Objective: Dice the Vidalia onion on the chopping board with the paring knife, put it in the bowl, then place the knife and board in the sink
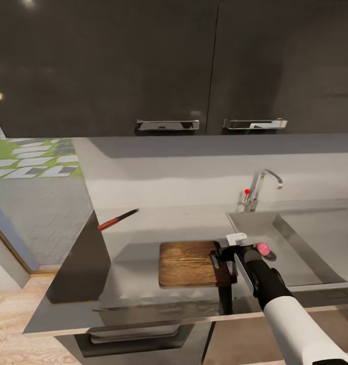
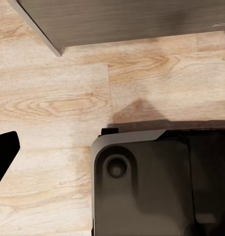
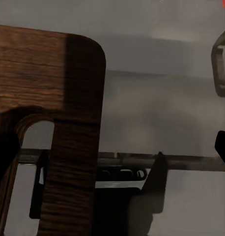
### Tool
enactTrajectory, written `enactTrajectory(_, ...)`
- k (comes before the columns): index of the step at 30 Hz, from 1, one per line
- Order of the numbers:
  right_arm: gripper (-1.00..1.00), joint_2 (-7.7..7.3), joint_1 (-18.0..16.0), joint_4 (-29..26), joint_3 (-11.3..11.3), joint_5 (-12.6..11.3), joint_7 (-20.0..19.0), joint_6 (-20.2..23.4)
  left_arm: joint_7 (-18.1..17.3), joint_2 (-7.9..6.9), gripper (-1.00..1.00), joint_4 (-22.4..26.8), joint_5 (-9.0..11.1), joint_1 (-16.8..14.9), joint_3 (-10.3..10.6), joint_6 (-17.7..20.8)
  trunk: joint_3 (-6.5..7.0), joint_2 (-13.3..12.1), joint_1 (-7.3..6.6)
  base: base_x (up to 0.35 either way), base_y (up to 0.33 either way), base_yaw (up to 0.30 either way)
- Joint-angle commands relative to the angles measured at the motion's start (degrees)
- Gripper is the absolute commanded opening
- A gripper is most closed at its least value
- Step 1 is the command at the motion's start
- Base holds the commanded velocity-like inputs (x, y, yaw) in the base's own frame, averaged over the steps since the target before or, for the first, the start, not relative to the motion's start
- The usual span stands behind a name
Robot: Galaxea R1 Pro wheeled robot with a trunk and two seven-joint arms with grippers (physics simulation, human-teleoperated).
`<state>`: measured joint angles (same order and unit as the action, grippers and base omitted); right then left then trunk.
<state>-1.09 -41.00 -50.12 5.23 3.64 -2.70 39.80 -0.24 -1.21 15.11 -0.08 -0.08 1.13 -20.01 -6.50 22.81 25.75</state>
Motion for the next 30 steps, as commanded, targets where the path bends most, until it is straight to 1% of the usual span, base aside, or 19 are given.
enactTrajectory(1, 1.0, -0.05, 0.0, -0.1, 0.1, 0.4, -0.3, 0.3, 0.0, -0.02, 1.0, 0.1, 0.0, 0.0, 0.1, -0.1, -0.02, 0.1, 0.04, -0.026, 0.0, 0.0)
enactTrajectory(6, 1.0, -0.05, 0.0, -0.1, 0.1, 0.4, -0.3, 0.3, 0.0, -0.02, 1.0, 0.0, 0.0, 0.0, 0.1, -0.1, 0.43, 0.1, 0.04, -0.216, 0.0, 0.0)
enactTrajectory(30, 1.0, -0.05, 0.0, -0.1, 0.1, 0.4, -0.3, 0.3, 0.0, -0.02, 1.0, 0.0, 0.0, 0.0, 0.1, -0.1, 2.59, 0.1, 0.04, -0.33, 0.0, 0.0)
